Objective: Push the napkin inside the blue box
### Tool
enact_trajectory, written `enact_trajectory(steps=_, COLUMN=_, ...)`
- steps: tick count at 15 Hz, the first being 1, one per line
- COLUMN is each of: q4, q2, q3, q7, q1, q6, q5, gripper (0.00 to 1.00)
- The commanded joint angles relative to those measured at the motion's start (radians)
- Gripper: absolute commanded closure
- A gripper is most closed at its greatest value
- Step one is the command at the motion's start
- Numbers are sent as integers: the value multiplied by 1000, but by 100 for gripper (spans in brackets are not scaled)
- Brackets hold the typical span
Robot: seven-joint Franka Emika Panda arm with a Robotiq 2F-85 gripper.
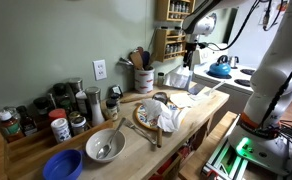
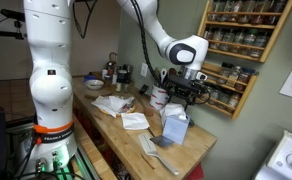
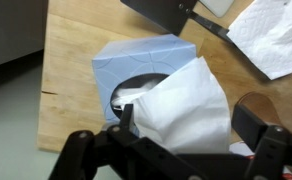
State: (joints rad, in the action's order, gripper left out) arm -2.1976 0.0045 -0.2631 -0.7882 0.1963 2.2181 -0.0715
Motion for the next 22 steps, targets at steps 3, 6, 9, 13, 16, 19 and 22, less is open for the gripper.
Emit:
enact_trajectory(steps=3, q4=14, q2=34, q3=13, q7=-82, q1=17, q6=18, q5=-55, gripper=24)
enact_trajectory(steps=6, q4=17, q2=44, q3=16, q7=-100, q1=19, q6=27, q5=-65, gripper=41)
enact_trajectory(steps=9, q4=20, q2=49, q3=18, q7=-102, q1=23, q6=34, q5=-68, gripper=39)
enact_trajectory(steps=13, q4=30, q2=54, q3=17, q7=-100, q1=31, q6=39, q5=-69, gripper=36)
enact_trajectory(steps=16, q4=33, q2=56, q3=19, q7=-104, q1=34, q6=48, q5=-71, gripper=64)
enact_trajectory(steps=19, q4=31, q2=54, q3=20, q7=-113, q1=35, q6=54, q5=-71, gripper=88)
enact_trajectory(steps=22, q4=30, q2=50, q3=20, q7=-119, q1=35, q6=47, q5=-69, gripper=100)
